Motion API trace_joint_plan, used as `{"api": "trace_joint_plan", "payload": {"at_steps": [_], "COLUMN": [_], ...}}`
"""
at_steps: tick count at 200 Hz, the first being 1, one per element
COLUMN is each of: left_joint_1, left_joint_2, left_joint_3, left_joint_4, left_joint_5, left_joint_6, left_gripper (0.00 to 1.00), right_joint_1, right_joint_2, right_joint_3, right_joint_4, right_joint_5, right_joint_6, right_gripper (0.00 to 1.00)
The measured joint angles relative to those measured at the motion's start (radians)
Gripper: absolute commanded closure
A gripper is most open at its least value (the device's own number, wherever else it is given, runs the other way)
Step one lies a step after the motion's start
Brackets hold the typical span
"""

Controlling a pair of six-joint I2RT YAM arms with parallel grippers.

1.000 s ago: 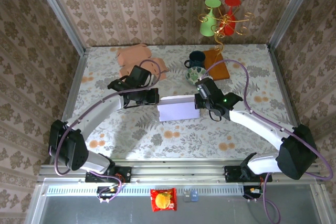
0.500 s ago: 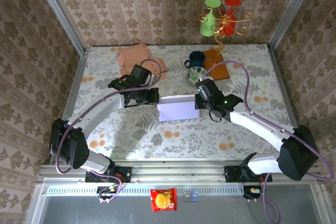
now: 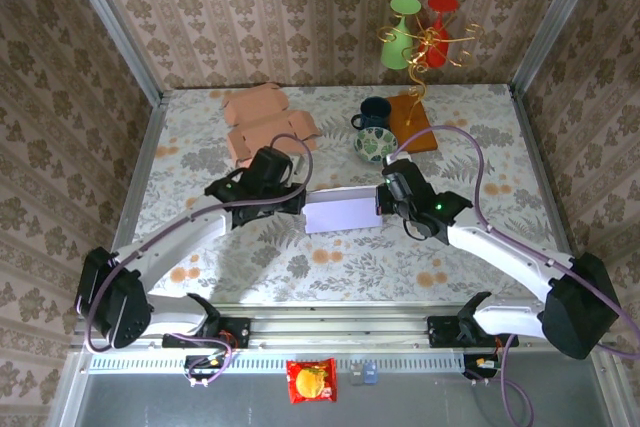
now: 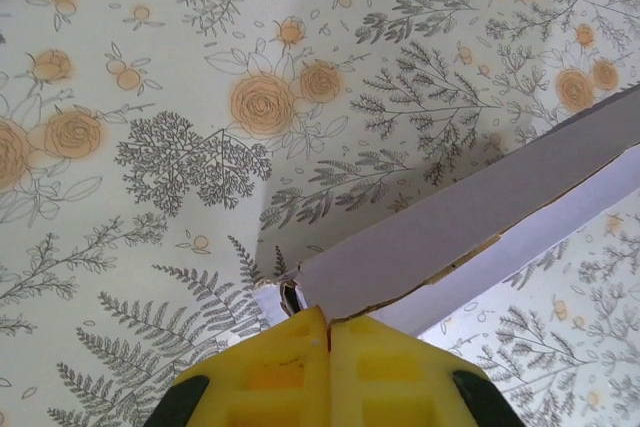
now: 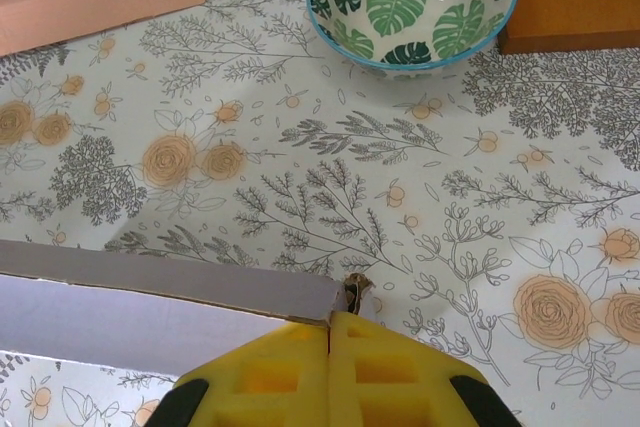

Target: Fold the paper box

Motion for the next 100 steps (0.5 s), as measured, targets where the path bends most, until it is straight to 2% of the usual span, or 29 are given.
{"api": "trace_joint_plan", "payload": {"at_steps": [46, 80, 100], "left_joint_1": [-0.113, -0.166, -0.19], "left_joint_2": [-0.066, -0.084, -0.083], "left_joint_3": [-0.082, -0.114, -0.117], "left_joint_4": [0.061, 0.093, 0.099], "left_joint_5": [-0.152, -0.235, -0.267], "left_joint_6": [-0.011, -0.033, -0.048], "left_gripper": [1.0, 1.0, 1.0], "right_joint_1": [0.0, -0.014, -0.043], "right_joint_2": [-0.036, -0.084, -0.123], "right_joint_3": [0.0, 0.0, -0.008], "right_joint_4": [-0.086, -0.148, -0.179], "right_joint_5": [-0.076, -0.198, -0.288], "right_joint_6": [0.106, 0.23, 0.317], "right_gripper": [0.68, 0.55, 0.44]}}
